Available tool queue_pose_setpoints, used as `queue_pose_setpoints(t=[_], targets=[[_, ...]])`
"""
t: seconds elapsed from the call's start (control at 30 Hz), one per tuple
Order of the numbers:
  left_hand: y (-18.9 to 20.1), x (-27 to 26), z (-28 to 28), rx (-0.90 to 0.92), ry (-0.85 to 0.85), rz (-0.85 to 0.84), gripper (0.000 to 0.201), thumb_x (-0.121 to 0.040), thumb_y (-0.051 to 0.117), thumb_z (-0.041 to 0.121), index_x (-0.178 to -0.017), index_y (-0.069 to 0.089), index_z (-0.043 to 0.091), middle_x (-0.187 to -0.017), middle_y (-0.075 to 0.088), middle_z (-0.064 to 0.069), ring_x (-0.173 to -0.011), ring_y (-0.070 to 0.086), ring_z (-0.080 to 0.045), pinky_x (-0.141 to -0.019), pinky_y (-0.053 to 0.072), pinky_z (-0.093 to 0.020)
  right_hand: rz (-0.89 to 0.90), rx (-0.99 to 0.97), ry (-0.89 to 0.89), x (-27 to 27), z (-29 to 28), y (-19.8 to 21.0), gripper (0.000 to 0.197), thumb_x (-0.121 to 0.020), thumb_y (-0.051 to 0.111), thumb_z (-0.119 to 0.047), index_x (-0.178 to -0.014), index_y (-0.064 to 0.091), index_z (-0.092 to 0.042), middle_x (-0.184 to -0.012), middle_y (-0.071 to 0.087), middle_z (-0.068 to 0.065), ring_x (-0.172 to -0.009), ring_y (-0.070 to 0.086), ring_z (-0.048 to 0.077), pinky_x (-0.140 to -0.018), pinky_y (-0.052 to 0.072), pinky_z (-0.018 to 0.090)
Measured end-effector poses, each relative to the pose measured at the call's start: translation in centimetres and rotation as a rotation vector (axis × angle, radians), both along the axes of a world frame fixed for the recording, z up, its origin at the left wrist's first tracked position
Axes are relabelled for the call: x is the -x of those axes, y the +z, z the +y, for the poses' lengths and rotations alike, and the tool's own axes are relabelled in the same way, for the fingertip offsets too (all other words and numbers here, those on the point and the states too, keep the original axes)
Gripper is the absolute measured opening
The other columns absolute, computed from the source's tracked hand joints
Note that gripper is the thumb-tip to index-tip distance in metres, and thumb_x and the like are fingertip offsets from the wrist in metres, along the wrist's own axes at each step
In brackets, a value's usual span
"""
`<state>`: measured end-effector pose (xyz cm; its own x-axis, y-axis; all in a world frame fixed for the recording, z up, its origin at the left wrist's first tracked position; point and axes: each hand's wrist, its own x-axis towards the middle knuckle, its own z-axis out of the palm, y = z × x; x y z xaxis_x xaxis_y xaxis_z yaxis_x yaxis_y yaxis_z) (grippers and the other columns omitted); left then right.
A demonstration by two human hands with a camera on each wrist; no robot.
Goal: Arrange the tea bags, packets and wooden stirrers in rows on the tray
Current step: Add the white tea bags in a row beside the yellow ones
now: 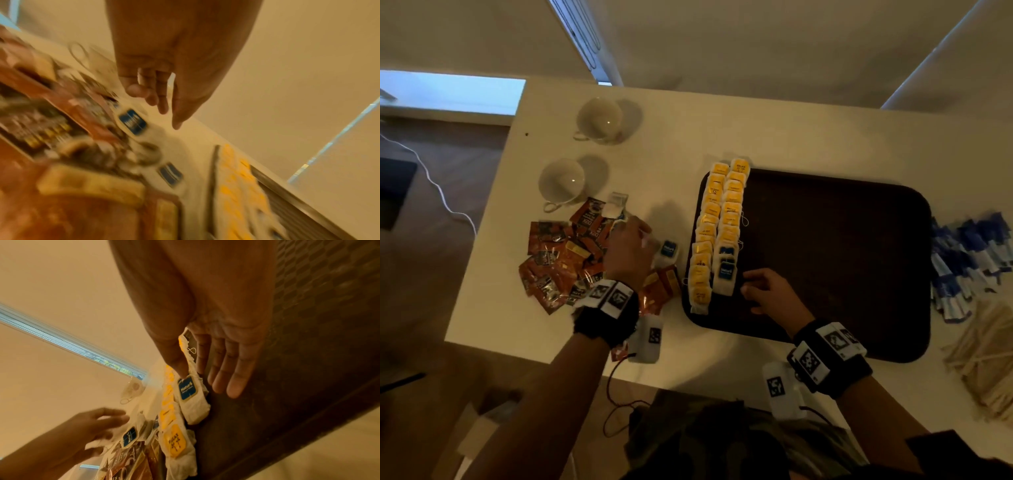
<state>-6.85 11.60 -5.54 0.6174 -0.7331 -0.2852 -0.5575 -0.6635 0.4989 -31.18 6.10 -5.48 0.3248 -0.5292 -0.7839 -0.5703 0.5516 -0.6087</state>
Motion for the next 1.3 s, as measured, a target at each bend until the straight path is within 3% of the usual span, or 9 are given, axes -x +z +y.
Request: queue_pose_setpoints(t=[0.13, 0.2, 0.5, 0.7, 0.9, 1.03, 1.1, 1.2, 1.3], targets=[[-1.5, -4.6, 0.9, -0.200, 0.088, -0.040, 0.069, -0.077, 0.073, 0.032, -0.128, 0.040, 0.000, -0.131, 0.040, -0.024, -0.121, 0.037, -0.039, -0.099, 0.033, -0.045, 0.001, 0.034, -0.021, 0.1, 0.1, 0.1, 0.024, -0.093, 0.055, -0.012, -0.117, 0.053, -0.016, -0.110, 0.057, 0.004, -0.101, 0.056, 0.017, -0.080, 0.050, 0.032], [-2.3, -5.4, 0.7, -0.232, 0.061, 0.019, 0.076, -0.074, 0.075, 0.034, -0.131, 0.038, 0.002, -0.133, 0.039, -0.023, -0.123, 0.036, -0.040, -0.102, 0.033, -0.048, -0.011, 0.046, -0.019, -0.2, 0.1, 0.4, 0.023, -0.094, 0.054, -0.012, -0.117, 0.054, -0.016, -0.108, 0.056, 0.003, -0.100, 0.056, 0.018, -0.079, 0.049, 0.031], [-2.6, -5.9, -1.1, -0.352, -0.201, -0.094, 0.050, -0.076, 0.070, 0.031, -0.120, 0.049, 0.019, -0.117, 0.050, -0.016, -0.112, 0.046, -0.037, -0.090, 0.045, -0.045, -0.054, 0.095, -0.022, -1.1, 0.1, 1.3, 0.021, -0.093, 0.054, -0.014, -0.114, 0.054, -0.018, -0.102, 0.056, -0.004, -0.095, 0.055, 0.012, -0.073, 0.050, 0.024], [-2.3, -5.6, -3.2, -0.358, -0.415, -0.179, 0.026, -0.079, 0.065, 0.026, -0.102, 0.064, 0.013, -0.108, 0.059, -0.018, -0.102, 0.054, -0.035, -0.079, 0.042, -0.037, -0.065, 0.096, -0.042, -1.2, 0.6, 1.4, 0.022, -0.094, 0.053, -0.012, -0.115, 0.054, -0.015, -0.106, 0.057, -0.001, -0.091, 0.056, 0.008, -0.073, 0.050, 0.024], [1.2, -4.7, -2.9, -0.032, -0.222, 0.152, 0.014, -0.078, 0.070, 0.014, -0.086, 0.065, 0.003, -0.075, 0.060, -0.005, -0.077, 0.058, -0.024, -0.058, 0.037, -0.023, -0.084, 0.160, -0.055, -1.7, 0.3, 2.1, 0.018, -0.094, 0.053, -0.014, -0.111, 0.054, -0.019, -0.115, 0.058, 0.001, -0.096, 0.058, 0.008, -0.067, 0.049, 0.019], [5.3, -2.3, -1.8, -0.003, -0.298, 0.489, 0.012, -0.078, 0.074, 0.015, -0.080, 0.063, 0.009, -0.065, 0.059, 0.001, -0.052, 0.057, -0.004, -0.048, 0.043, -0.016, -0.237, 0.156, -0.174, -3.0, -0.3, 3.9, 0.020, -0.095, 0.052, -0.021, -0.115, 0.053, -0.019, -0.120, 0.059, 0.004, -0.099, 0.061, 0.010, -0.069, 0.053, 0.020], [6.6, -0.8, -1.5, -0.051, -0.402, 0.616, 0.012, -0.079, 0.072, 0.015, -0.086, 0.065, 0.006, -0.070, 0.063, -0.002, -0.056, 0.058, -0.003, -0.052, 0.045, -0.013, -0.331, 0.063, -0.188, -3.6, -0.5, 5.0, 0.028, -0.095, 0.051, -0.032, -0.121, 0.050, -0.023, -0.124, 0.057, 0.003, -0.107, 0.059, 0.016, -0.080, 0.055, 0.030], [6.6, 1.6, -1.6, -0.119, -0.492, 0.732, 0.011, -0.081, 0.070, 0.012, -0.091, 0.067, 0.008, -0.082, 0.067, -0.008, -0.071, 0.064, -0.016, -0.067, 0.053, -0.024, -0.447, -0.137, -0.116, -3.9, -0.5, 6.0, 0.043, -0.086, 0.053, -0.050, -0.125, 0.048, -0.030, -0.124, 0.056, 0.002, -0.110, 0.059, 0.024, -0.088, 0.054, 0.044], [5.5, 3.8, -1.5, -0.167, -0.533, 0.780, 0.027, -0.080, 0.070, 0.015, -0.106, 0.065, 0.009, -0.101, 0.069, -0.009, -0.090, 0.067, -0.024, -0.081, 0.057, -0.039, -0.471, -0.197, -0.030, -3.3, -0.2, 6.2, 0.038, -0.089, 0.056, -0.042, -0.123, 0.051, -0.026, -0.117, 0.060, 0.014, -0.099, 0.064, 0.028, -0.083, 0.056, 0.042]])
